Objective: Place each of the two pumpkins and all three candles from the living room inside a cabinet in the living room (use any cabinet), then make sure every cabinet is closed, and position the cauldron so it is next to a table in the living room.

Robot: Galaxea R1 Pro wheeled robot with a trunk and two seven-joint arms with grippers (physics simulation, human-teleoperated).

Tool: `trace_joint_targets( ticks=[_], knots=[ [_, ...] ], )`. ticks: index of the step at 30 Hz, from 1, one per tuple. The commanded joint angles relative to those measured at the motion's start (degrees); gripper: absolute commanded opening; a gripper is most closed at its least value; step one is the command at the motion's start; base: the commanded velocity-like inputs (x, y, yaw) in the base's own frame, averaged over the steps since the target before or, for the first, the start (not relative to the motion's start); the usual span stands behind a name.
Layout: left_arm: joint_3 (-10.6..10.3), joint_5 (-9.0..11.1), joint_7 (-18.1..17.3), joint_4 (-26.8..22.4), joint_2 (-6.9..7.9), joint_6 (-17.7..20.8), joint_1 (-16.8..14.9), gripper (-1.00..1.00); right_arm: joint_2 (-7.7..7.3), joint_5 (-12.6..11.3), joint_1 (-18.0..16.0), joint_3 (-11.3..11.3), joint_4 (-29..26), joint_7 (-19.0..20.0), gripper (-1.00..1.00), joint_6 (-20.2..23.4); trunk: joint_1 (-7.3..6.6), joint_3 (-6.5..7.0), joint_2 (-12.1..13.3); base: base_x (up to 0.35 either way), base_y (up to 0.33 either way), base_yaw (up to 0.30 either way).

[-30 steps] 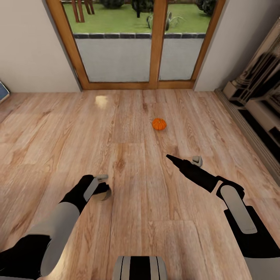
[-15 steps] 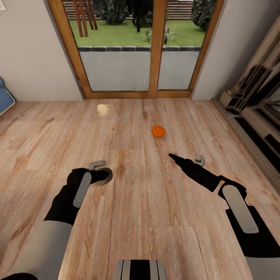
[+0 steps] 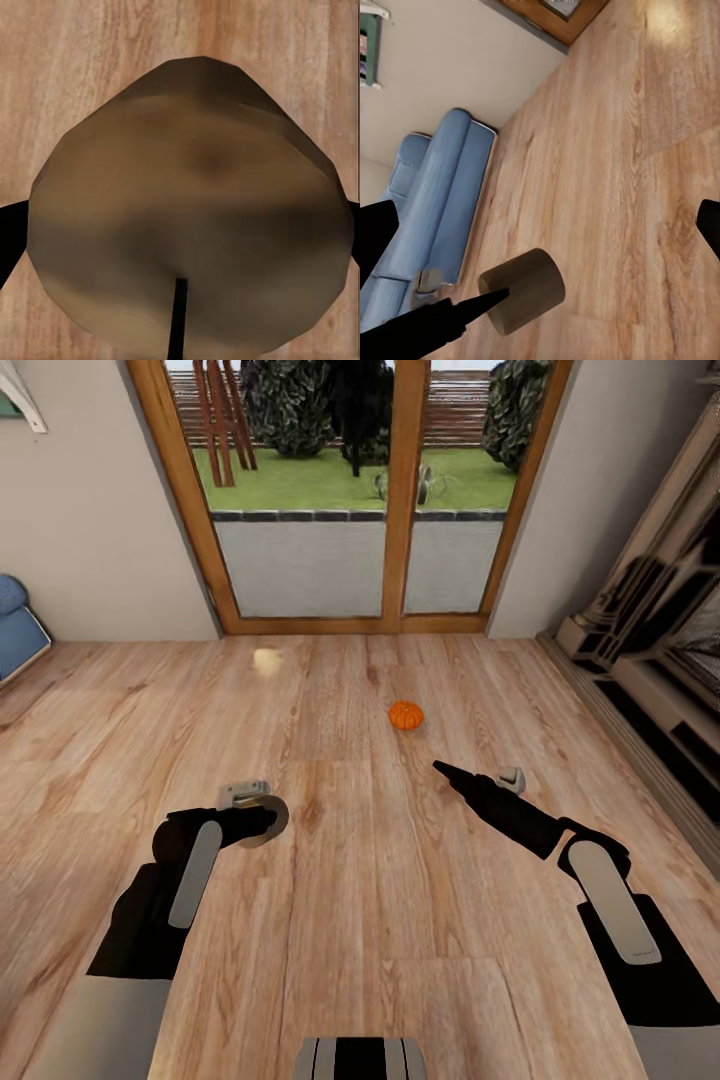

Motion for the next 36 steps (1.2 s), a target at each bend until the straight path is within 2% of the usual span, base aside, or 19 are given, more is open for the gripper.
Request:
trace_joint_targets(
  ticks=[1,6,14,25,29,34,36],
  knots=[
    [-0.03,0.59,0.62,-0.04,0.0,0.17,-0.02,-1.0,-0.03,0.05,-0.03,0.01,0.03,0.14,1.0,0.14,-0.03,0.19,0.0,0.0,0.0,0.0],
    [-0.03,0.63,0.62,0.12,-0.1,0.19,1.33,-1.0,0.0,-0.14,0.02,0.0,0.14,0.09,1.0,0.13,-0.16,1.29,0.07,0.0,0.0,0.0],
    [-0.03,0.68,0.62,0.29,-0.11,0.19,1.48,-1.0,-0.08,-0.15,0.06,-0.05,0.06,0.16,1.0,0.14,-0.37,3.27,0.18,-0.021,0.0,-0.052],
    [0.0,0.66,0.62,0.3,-0.13,0.19,1.55,-1.0,-0.05,-0.15,0.06,-0.02,0.06,0.17,1.0,0.14,-0.65,6.55,0.32,-0.308,0.0,-0.189],
    [0.02,0.61,0.62,0.17,-0.11,0.14,2.58,-1.0,-0.02,0.09,0.06,-0.01,0.06,0.17,1.0,0.07,-0.75,7.75,0.38,-0.327,0.0,-0.201],
    [0.06,0.51,0.62,-0.03,-0.09,-0.04,3.26,-1.0,0.16,1.04,0.09,0.15,0.06,0.02,1.0,-0.41,-0.88,9.24,0.44,-0.168,0.0,-0.201],
    [0.06,0.51,0.62,-0.04,-0.09,-0.07,3.3,-1.0,0.22,2.24,0.16,0.18,0.06,-0.03,1.0,-1.27,-0.93,9.84,0.47,-0.03,0.0,-0.201]
  ],
)
